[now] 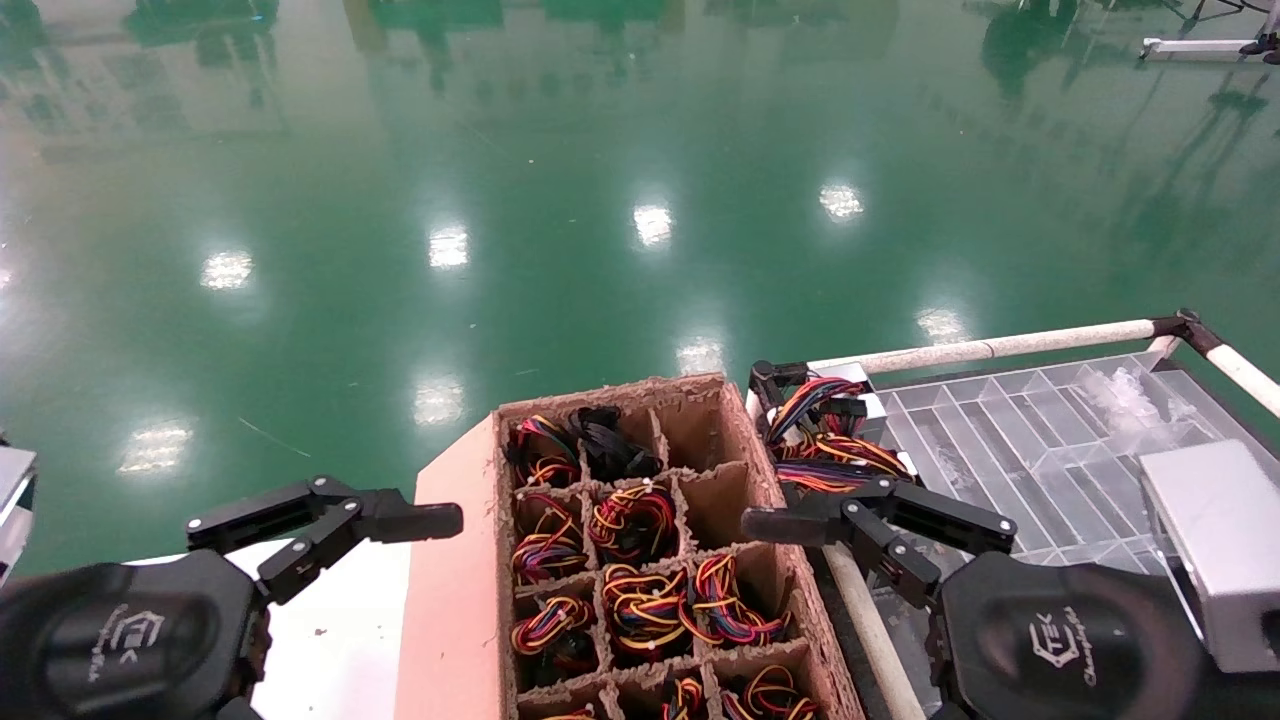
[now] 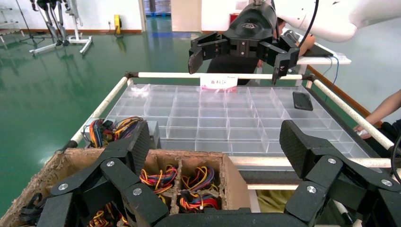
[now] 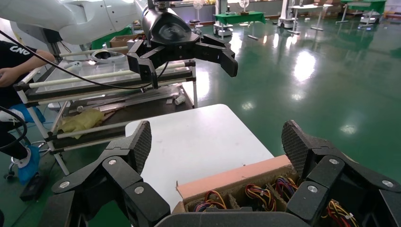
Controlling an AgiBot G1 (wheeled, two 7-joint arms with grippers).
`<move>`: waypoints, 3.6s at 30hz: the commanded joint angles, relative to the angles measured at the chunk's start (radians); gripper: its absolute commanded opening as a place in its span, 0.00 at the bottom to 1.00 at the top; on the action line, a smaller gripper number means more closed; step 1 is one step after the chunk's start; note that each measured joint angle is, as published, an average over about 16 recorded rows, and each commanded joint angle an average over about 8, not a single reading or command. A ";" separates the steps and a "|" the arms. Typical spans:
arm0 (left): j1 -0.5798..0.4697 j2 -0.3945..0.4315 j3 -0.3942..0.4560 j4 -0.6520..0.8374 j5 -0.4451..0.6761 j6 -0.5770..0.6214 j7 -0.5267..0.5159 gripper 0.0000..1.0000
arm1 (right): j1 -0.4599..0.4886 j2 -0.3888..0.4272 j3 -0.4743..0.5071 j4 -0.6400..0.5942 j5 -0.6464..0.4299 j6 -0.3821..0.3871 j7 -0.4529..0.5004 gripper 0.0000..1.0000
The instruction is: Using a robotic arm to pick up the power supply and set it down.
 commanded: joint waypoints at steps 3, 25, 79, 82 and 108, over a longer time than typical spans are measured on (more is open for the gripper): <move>0.000 0.000 0.000 0.000 0.000 0.000 0.000 1.00 | 0.000 0.000 0.000 0.000 0.000 0.000 0.000 1.00; 0.000 0.000 0.000 0.000 0.000 0.000 0.000 0.00 | 0.000 0.000 0.000 0.000 0.000 0.000 0.000 1.00; 0.000 0.000 0.000 0.001 0.000 0.000 0.000 1.00 | -0.042 0.088 -0.040 0.068 -0.284 0.240 0.042 0.84; 0.000 0.000 0.001 0.001 0.000 0.000 0.000 1.00 | -0.024 0.049 -0.075 0.072 -0.364 0.275 0.044 0.46; -0.001 0.000 0.001 0.001 -0.001 0.000 0.001 1.00 | 0.158 -0.161 -0.290 0.077 -0.803 0.340 0.239 0.00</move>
